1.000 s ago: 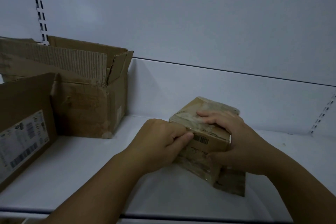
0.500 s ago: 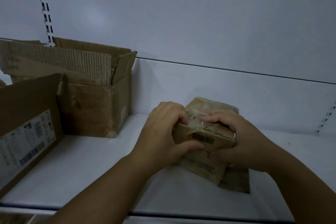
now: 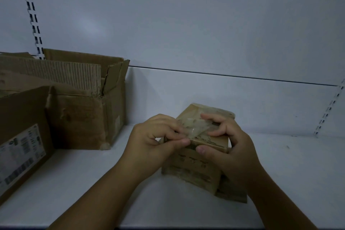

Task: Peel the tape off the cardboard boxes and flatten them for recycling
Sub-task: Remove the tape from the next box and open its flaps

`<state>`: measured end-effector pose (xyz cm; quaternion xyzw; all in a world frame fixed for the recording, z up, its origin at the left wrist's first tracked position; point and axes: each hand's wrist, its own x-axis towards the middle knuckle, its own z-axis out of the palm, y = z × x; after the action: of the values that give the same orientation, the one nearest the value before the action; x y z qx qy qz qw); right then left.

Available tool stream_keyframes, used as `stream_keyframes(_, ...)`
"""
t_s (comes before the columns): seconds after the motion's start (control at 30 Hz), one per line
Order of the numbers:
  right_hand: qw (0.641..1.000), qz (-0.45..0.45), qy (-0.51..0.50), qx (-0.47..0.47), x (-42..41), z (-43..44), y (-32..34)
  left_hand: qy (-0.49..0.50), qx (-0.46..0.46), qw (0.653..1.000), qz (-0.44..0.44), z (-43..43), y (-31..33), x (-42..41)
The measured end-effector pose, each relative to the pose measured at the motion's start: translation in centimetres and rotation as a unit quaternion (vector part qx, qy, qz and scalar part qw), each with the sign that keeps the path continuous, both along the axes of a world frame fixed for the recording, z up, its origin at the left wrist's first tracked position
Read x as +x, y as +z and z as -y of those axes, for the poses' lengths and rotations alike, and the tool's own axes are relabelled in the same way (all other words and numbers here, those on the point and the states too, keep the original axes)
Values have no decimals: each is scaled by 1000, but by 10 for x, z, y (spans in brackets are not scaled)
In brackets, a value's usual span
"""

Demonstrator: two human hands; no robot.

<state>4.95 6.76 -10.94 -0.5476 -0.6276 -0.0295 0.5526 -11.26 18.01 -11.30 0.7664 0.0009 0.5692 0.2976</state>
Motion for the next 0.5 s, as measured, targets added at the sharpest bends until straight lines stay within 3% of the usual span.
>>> stream_keyframes(0.13, 999, -19, 8, 33, 2, -2, -3, -35, -82, 996, -5, 0, 4, -1)
stream_keyframes(0.3, 999, -32, 24, 29, 5, -5, -5, -77, -239, 967, 40, 3, 9, 0)
stream_keyframes(0.4, 998, -36, 29, 40, 6, -5, -6, -104, -235, 966, 15, 4, 8, -3)
stream_keyframes(0.5, 997, -38, 47, 46, 10, -2, -6, -110, -224, 966, -72, -4, 6, -10)
